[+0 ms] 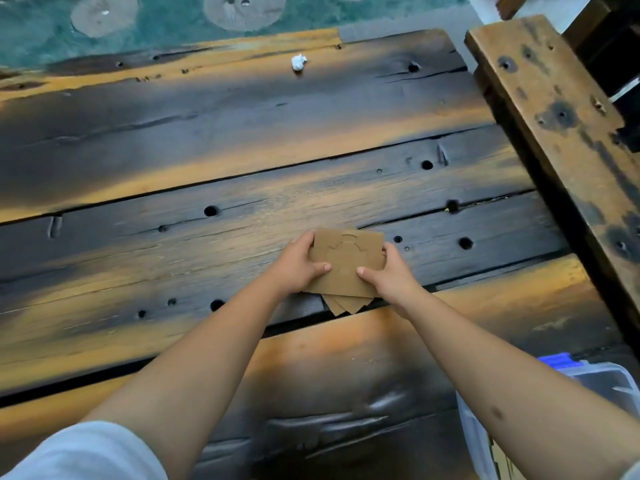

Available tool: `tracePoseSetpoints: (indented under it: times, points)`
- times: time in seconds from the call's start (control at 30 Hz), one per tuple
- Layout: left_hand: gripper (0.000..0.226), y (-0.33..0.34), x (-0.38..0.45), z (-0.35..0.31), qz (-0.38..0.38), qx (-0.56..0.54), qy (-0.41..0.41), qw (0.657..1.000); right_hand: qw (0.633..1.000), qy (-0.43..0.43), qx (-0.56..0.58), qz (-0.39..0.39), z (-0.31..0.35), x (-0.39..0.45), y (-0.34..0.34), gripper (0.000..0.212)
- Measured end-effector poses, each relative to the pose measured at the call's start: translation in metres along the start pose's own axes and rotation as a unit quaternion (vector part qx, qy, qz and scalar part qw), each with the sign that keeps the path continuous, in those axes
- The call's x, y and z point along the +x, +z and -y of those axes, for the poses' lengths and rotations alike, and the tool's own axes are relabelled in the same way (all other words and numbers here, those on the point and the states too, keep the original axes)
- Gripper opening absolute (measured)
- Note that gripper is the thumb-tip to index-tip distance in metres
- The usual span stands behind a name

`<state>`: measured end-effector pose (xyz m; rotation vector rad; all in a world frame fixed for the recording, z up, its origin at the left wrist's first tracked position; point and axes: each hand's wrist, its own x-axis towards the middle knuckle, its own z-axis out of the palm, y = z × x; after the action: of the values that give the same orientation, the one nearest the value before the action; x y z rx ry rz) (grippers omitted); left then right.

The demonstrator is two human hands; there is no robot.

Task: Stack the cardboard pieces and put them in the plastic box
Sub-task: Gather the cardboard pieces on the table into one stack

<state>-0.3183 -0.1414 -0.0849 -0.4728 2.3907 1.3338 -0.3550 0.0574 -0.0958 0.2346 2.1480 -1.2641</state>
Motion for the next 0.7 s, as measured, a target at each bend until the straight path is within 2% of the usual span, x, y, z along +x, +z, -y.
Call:
tracePoseSetpoints:
  times: [0.17, 0.43, 0.6, 0.7]
  points:
    - [0.041, -0.015, -0.076, 0.018, -0.045, -0.089, 0.022, 0.995, 0.991, -0.116, -0.063, 0.033, 0.012, -0.052, 0.023, 0.063]
    - [0.031, -0.017, -0.223, 0.059, -0.169, -0.033, 0.061, 0.983, 0.970, -0.217, -0.095, 0.055, -0.012, -0.159, 0.077, 0.042]
    - [0.045, 0.015, -0.284, 0.091, -0.214, 0.010, 0.075, 0.974, 0.959, -0.256, -0.122, 0.023, -0.061, -0.208, 0.103, 0.039]
    - [0.045, 0.035, -0.305, 0.109, -0.221, 0.004, 0.062, 0.973, 0.953, -0.263, -0.150, 0.002, -0.087, -0.227, 0.111, 0.035]
